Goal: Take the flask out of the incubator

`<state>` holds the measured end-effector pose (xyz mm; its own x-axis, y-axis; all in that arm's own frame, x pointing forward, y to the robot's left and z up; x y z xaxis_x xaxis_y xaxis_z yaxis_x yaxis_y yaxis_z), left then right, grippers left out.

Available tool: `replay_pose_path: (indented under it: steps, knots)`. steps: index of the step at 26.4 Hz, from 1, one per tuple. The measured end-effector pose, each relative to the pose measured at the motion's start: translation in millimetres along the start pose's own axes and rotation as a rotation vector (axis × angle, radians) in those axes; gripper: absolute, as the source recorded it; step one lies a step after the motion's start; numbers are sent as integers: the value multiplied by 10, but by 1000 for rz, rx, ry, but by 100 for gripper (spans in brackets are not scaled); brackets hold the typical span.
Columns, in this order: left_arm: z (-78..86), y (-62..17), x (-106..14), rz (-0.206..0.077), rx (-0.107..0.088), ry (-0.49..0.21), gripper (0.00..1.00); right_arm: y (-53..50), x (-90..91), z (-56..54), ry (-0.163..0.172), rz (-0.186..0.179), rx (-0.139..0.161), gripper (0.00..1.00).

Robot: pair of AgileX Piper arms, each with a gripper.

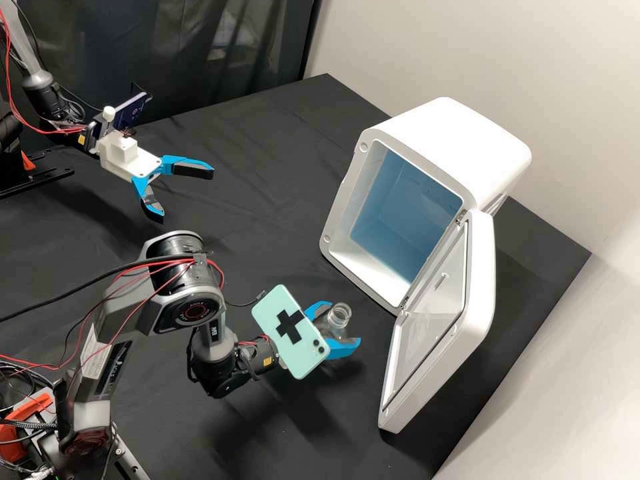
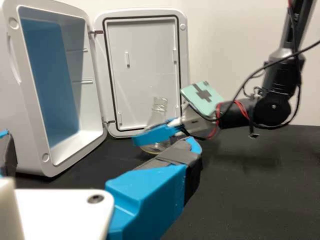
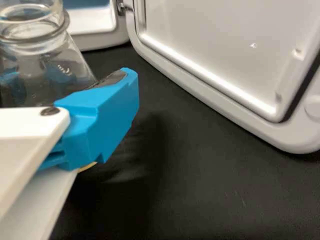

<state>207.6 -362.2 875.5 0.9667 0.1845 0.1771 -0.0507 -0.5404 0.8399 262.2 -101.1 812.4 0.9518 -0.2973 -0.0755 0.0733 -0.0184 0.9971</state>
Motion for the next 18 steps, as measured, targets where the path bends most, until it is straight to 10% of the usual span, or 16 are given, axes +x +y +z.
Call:
replay_pose_path:
  steps: [12,13,18]
  knots:
    - [16,-11,-26,-5,-8,-4,100,-96,11,88,11,-8,-13,0]
    - [20,-12,-25,-5,-8,-6,100,-99,12,83,14,-8,-15,100]
    - [21,-55,-17,-24,21,-7,100,-109,15,71,18,-12,-17,100]
